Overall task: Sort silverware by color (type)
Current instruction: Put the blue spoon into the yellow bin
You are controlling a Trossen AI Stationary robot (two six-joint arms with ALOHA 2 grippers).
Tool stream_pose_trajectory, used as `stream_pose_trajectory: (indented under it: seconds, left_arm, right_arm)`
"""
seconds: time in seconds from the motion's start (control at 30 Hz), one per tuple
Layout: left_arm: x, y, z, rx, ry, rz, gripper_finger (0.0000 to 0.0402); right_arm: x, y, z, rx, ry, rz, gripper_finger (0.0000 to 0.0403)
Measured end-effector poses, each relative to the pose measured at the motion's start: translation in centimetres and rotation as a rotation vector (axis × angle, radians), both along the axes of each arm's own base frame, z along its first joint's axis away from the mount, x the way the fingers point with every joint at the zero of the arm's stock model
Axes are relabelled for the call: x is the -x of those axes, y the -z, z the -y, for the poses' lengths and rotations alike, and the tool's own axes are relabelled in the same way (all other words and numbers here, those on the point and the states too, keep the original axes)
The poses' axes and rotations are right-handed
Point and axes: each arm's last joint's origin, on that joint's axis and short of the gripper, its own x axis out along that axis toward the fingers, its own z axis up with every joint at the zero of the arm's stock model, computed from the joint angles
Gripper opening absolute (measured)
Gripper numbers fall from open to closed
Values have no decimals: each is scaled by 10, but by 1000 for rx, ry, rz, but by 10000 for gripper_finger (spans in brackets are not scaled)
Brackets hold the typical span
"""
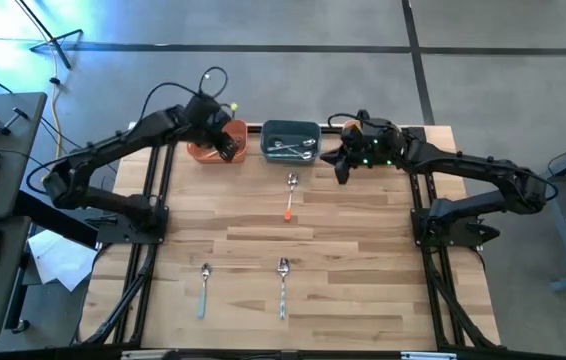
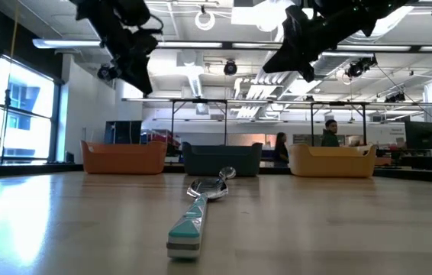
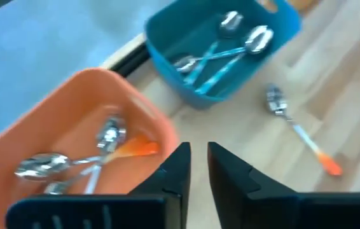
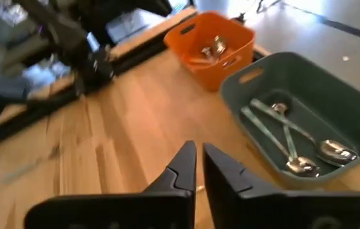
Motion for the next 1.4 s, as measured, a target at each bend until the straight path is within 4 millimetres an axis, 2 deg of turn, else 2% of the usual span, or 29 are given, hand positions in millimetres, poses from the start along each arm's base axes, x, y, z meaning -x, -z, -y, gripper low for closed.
stream_pose_trajectory:
  seconds: [0.2,0.43,0.63,0.87,0.97,1.07,1.23,1.4]
  left_arm:
    - [-21,1,48,51,10,-27,7]
    - [-36,28,108,211,-13,-27,1]
    - [-34,49,161,333,-91,-53,1]
    - [-18,61,204,448,-154,-151,1]
    - [-7,64,214,480,-166,-258,1]
    - [3,66,215,485,-144,-374,1]
    - [6,71,203,452,-38,-452,0]
    - [12,98,188,512,67,-461,0]
  right_arm:
    - [2,1,2,30,-74,-14,14]
    - [7,1,12,59,-109,-14,3]
    - [11,1,17,87,-142,-16,4]
    - [12,0,21,138,-134,-10,4]
    - [11,-2,22,159,-137,8,4]
    - [9,-3,19,146,-143,16,4]
    - [5,0,11,52,-141,12,4]
    - [0,1,0,-3,-103,3,4]
